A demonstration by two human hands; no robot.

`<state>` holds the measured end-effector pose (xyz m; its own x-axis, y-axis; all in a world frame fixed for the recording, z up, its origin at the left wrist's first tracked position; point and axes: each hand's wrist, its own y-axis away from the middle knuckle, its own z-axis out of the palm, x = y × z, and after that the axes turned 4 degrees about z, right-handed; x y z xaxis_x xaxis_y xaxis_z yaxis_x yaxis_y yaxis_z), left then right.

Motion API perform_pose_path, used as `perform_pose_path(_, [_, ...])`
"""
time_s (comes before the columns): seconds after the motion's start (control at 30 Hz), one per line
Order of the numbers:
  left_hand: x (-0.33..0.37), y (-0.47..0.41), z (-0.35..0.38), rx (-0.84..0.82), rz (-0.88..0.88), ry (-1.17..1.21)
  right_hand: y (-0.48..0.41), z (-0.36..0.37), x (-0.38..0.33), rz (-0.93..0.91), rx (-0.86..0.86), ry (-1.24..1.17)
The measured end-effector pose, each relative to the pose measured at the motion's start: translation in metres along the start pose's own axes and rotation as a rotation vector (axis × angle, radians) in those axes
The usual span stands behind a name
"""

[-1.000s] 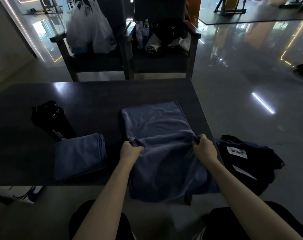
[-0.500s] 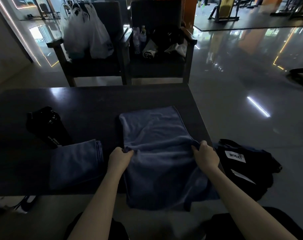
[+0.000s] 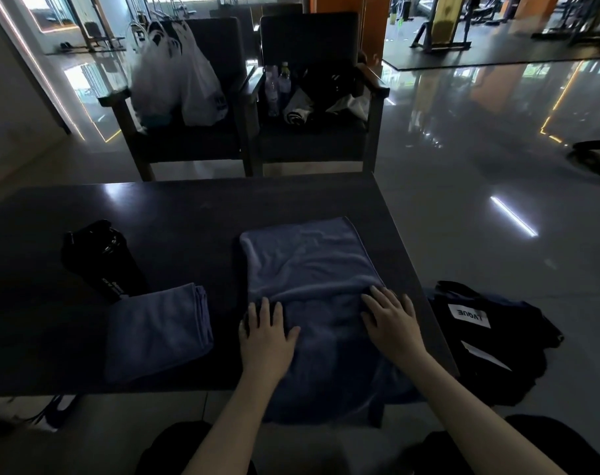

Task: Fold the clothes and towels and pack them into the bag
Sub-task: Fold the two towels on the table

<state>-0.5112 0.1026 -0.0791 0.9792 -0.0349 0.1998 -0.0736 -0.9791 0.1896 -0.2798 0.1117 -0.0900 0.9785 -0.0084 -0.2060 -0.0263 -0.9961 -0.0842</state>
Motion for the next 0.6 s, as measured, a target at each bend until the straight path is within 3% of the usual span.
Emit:
perform_pose_path(0.33, [-0.017,-0.021,-0.002,0.034,0.008,-0.018,0.003,-0.001,0.002,0.13,-0.18,-0.005])
perform_pose_path(0.6, [-0.025,-0.042,-0.011,0.033,0.081,0.008,-0.009,0.001,0.004,0.167,-0.183,0.004])
